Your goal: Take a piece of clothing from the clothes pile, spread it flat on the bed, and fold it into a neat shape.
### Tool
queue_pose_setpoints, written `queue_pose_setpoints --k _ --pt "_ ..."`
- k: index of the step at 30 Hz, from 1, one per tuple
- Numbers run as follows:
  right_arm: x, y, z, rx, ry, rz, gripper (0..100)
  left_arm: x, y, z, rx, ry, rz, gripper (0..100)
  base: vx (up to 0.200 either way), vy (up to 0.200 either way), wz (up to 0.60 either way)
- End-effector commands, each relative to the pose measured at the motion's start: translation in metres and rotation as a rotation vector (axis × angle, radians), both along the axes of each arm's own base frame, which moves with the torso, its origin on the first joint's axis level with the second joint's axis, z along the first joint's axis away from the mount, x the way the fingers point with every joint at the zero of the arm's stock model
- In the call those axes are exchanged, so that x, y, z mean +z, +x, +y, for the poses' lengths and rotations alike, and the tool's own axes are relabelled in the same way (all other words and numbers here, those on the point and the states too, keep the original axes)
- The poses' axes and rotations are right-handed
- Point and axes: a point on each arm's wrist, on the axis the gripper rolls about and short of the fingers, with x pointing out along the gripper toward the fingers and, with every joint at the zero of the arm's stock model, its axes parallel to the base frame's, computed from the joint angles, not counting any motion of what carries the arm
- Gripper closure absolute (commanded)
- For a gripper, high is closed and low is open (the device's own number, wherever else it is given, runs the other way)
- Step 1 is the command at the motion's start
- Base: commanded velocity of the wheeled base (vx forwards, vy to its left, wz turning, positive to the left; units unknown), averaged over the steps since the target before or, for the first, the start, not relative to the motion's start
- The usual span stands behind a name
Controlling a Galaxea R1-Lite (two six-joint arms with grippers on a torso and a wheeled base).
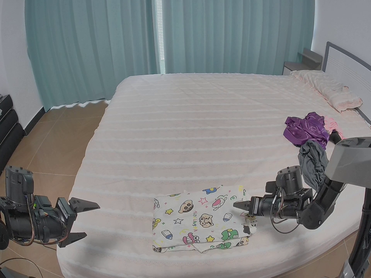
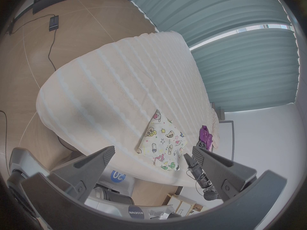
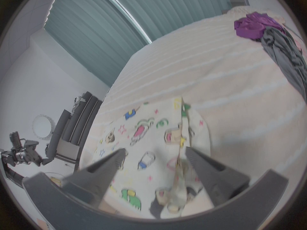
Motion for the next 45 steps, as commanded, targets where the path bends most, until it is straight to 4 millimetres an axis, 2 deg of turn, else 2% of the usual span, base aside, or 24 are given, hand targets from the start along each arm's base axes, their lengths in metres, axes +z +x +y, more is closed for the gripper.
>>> queue_pose_setpoints --k 1,14,29,38,39,45 --pt "0.004 -0.027 -0.003 0.048 0.057 0.034 0 -0.008 0.002 0.0 0.003 0.0 0.007 0 0.0 0.0 0.0" --pt "-0.014 -0.037 0.013 0.11 0.049 0.037 0 -0.01 0.003 -0.001 0.003 -0.002 -0.003 0 0.0 0.0 0.0" --pt "-0.023 -0.043 0.008 0.092 0.0 0.068 0 -0.01 0.004 -0.001 0.003 -0.001 0.001 0 0.0 0.0 0.0" --pt "-0.029 -0.046 0.016 0.122 -0.007 0.083 0 -0.01 0.004 -0.001 0.003 -0.001 0.001 0 0.0 0.0 0.0" --pt "-0.03 -0.046 0.016 0.124 -0.009 0.085 100 -0.01 0.004 -0.001 0.003 -0.001 0.001 0 0.0 0.0 0.0" --pt "-0.029 -0.049 0.015 0.119 -0.02 0.093 100 -0.01 0.004 -0.001 0.003 -0.001 0.001 0 0.0 0.0 0.0"
